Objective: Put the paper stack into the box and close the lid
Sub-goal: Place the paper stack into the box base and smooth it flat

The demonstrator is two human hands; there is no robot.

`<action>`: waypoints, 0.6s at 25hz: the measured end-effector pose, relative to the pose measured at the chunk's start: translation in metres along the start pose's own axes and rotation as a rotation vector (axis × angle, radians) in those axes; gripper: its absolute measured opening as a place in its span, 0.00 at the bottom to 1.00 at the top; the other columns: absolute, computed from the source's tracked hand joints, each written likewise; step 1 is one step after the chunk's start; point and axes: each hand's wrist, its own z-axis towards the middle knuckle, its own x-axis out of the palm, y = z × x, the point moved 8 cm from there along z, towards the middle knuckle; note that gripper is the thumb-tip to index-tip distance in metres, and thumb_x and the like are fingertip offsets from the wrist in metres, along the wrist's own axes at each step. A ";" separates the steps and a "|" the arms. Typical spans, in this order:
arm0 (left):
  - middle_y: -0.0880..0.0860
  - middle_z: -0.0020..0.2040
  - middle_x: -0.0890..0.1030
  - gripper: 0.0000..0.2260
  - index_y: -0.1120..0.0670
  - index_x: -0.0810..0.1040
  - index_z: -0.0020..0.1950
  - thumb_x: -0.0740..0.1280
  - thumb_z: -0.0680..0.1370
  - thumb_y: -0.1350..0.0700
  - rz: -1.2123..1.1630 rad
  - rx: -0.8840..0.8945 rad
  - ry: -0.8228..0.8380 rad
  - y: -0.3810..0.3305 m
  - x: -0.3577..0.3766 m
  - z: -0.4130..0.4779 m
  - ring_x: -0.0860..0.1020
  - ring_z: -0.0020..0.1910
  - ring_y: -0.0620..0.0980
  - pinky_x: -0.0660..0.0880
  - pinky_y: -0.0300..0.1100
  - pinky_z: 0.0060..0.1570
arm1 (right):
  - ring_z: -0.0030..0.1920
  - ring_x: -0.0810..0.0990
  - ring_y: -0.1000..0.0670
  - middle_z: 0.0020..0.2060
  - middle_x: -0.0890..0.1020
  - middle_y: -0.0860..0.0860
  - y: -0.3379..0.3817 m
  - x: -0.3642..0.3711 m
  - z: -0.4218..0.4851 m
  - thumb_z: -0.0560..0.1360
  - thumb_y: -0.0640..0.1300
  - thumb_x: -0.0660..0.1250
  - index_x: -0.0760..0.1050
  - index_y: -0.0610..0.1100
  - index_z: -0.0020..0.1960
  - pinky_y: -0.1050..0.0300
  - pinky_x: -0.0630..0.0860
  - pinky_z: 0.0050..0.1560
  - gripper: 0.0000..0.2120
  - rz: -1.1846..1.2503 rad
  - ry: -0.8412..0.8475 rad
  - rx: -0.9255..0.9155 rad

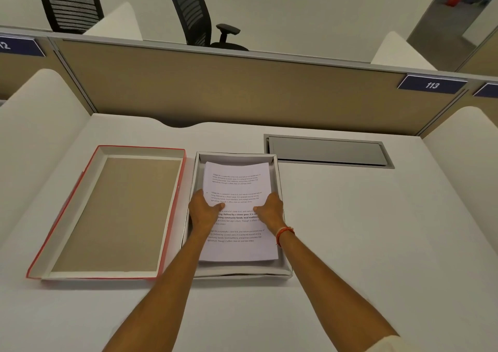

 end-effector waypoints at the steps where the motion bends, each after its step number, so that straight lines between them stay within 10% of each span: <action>1: 0.62 0.61 0.80 0.25 0.63 0.74 0.62 0.78 0.69 0.60 0.000 0.006 -0.003 0.000 0.000 -0.001 0.79 0.60 0.61 0.77 0.54 0.58 | 0.56 0.82 0.41 0.59 0.80 0.40 0.000 0.000 -0.001 0.74 0.37 0.72 0.71 0.36 0.61 0.58 0.79 0.48 0.18 0.008 -0.005 0.001; 15: 0.61 0.69 0.75 0.33 0.61 0.68 0.72 0.77 0.71 0.55 0.051 0.020 0.038 0.002 -0.003 -0.009 0.74 0.68 0.62 0.72 0.57 0.68 | 0.60 0.79 0.42 0.61 0.78 0.41 -0.008 -0.003 -0.013 0.71 0.34 0.74 0.67 0.39 0.64 0.53 0.79 0.56 0.25 0.140 -0.018 -0.025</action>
